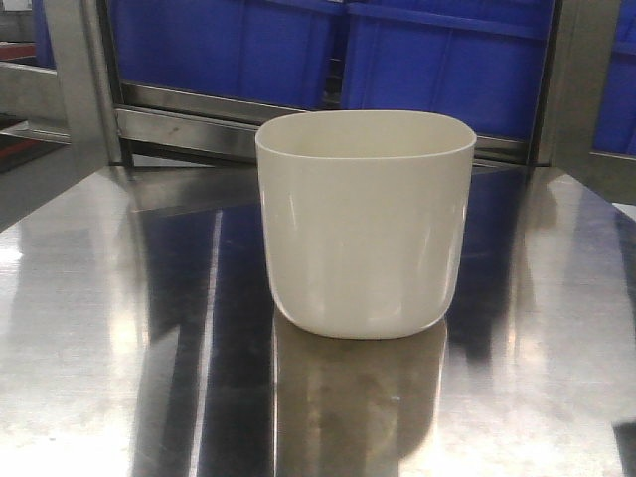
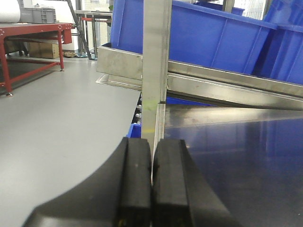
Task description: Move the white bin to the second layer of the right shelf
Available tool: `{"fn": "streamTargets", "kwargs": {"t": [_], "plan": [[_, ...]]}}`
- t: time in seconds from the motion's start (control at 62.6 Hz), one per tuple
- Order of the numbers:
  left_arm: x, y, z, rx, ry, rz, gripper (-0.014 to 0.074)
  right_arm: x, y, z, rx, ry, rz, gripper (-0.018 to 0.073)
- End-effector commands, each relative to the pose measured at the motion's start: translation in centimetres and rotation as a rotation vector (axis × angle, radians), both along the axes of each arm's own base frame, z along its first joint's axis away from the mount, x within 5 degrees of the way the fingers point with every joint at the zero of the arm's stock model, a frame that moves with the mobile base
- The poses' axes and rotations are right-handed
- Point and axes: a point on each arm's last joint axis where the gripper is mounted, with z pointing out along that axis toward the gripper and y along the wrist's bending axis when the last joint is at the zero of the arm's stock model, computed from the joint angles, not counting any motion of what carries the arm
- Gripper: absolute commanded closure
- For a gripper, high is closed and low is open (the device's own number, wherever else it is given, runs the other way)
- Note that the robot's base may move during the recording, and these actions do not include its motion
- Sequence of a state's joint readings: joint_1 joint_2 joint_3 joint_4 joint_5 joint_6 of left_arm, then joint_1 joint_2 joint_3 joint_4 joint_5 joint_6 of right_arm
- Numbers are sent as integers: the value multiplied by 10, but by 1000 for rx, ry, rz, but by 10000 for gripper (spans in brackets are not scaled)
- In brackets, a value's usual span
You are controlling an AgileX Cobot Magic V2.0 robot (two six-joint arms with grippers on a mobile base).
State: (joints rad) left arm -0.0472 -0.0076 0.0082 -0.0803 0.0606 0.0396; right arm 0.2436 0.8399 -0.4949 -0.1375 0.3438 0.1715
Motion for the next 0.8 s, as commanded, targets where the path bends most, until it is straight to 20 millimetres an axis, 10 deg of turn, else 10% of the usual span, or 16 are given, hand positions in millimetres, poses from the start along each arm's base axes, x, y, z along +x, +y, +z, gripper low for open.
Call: {"fn": "streamTargets", "kwargs": {"t": [0.0, 0.192, 0.431, 0.782], "plan": [[0, 0, -1, -15, -70, 1, 512, 11, 12, 17, 42, -45, 19, 504], [0, 0, -1, -15, -70, 1, 512, 20, 34, 25, 78, 138, -83, 490], [0, 0, -1, -15, -70, 1, 512, 39, 68, 49, -43, 292, -159, 229], [0, 0, -1, -15, -70, 1, 512, 71, 121, 106, 129, 388, -112, 293]]}}
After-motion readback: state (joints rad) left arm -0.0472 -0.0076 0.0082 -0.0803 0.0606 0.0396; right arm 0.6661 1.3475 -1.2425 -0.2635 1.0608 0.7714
